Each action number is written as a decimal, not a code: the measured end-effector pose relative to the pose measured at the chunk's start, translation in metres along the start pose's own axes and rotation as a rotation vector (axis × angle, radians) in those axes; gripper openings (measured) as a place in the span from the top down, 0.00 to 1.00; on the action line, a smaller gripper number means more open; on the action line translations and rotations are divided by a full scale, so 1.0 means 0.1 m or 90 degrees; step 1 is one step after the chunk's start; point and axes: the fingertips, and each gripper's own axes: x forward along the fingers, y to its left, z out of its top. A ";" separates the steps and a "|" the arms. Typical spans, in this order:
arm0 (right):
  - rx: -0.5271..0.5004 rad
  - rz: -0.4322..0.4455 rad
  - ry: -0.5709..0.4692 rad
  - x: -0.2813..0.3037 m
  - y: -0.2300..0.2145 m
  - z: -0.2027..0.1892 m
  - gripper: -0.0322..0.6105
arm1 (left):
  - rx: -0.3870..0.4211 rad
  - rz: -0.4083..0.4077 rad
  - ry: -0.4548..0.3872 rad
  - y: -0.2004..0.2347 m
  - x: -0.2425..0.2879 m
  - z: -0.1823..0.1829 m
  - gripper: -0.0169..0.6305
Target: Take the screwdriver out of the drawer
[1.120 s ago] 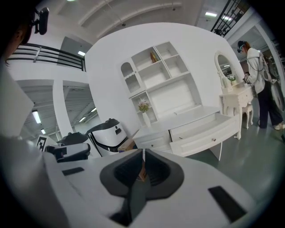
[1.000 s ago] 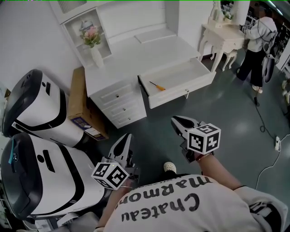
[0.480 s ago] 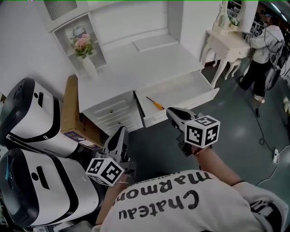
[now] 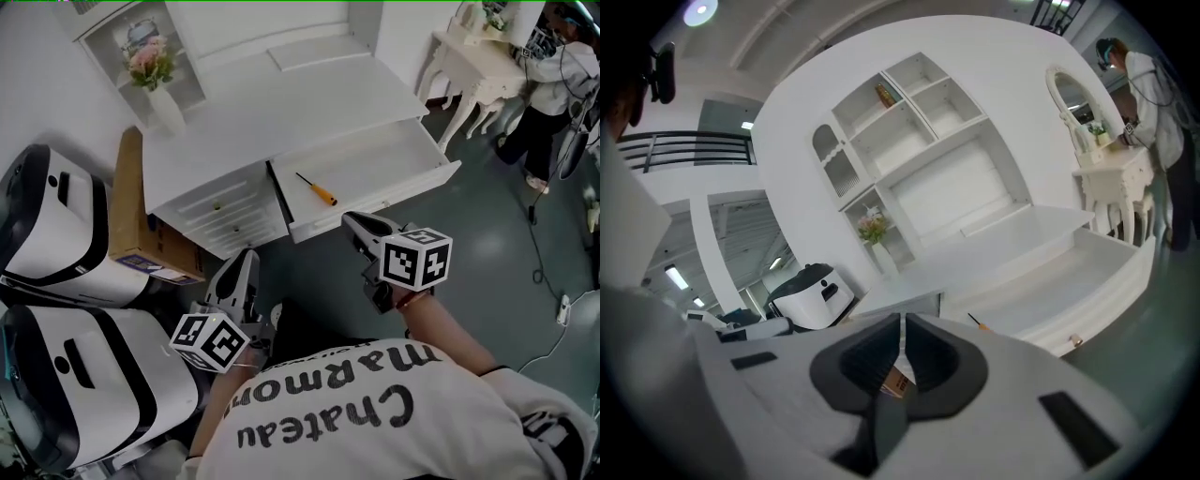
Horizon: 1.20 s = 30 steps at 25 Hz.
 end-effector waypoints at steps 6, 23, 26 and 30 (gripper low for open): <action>0.046 -0.040 0.027 0.40 -0.18 -0.07 0.89 | -0.010 -0.043 0.056 0.32 0.44 -0.02 0.94; 0.134 -0.123 -0.078 1.51 -0.38 0.58 0.89 | 0.062 -0.172 0.109 1.16 1.47 0.90 0.94; 0.153 -0.143 -0.051 1.62 -0.50 0.41 0.89 | 0.050 -0.176 0.123 1.27 1.55 0.80 0.94; 0.176 -0.162 -0.001 1.76 -0.65 0.14 0.89 | 0.023 -0.164 0.152 1.41 1.60 0.56 0.94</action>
